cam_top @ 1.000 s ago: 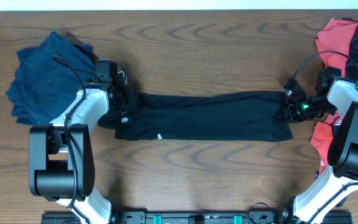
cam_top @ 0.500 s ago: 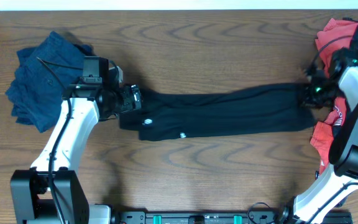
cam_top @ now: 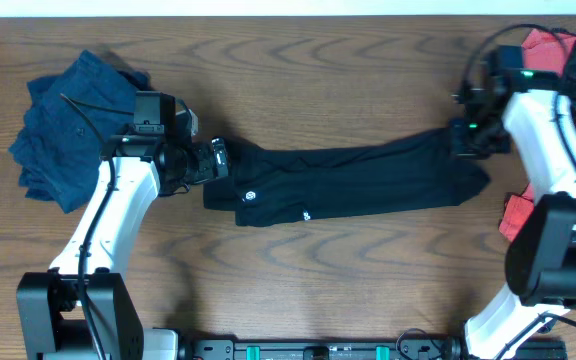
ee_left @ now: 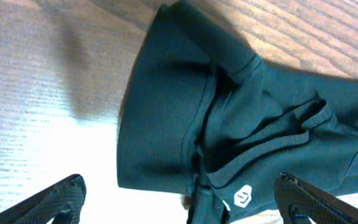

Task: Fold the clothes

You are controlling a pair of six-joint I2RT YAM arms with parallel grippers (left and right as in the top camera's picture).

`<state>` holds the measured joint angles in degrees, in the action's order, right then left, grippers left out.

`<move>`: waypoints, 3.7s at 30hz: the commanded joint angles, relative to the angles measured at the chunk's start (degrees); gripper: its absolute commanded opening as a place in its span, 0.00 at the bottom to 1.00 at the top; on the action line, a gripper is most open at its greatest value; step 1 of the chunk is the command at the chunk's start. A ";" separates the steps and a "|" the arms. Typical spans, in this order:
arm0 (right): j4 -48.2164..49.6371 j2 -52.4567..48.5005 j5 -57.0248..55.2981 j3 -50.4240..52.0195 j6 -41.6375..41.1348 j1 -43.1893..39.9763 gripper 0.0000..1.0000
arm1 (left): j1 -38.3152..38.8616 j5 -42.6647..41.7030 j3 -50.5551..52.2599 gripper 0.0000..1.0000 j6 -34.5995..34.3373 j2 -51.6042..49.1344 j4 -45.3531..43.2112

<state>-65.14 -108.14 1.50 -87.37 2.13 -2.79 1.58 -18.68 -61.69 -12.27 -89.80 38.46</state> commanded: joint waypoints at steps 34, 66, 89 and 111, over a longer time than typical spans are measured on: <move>4.83 -3.87 -0.81 -0.24 -12.37 24.33 0.20 | -0.22 0.70 -0.42 0.98 -1.55 0.00 4.61; 11.32 -5.92 -5.97 -0.17 -15.45 27.71 0.60 | -0.22 0.70 -0.42 0.98 -1.55 0.00 5.05; 2.91 -9.73 -10.14 -0.17 -20.33 28.00 0.01 | -0.22 0.72 -0.42 0.98 -1.53 0.00 5.44; 4.17 -9.73 2.86 -0.15 -9.60 31.04 0.03 | -0.22 0.72 -0.42 0.98 -1.53 0.00 5.40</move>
<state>-60.64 -117.71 1.26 -87.37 -10.66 26.98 1.58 -18.68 -61.69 -13.52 -89.80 43.55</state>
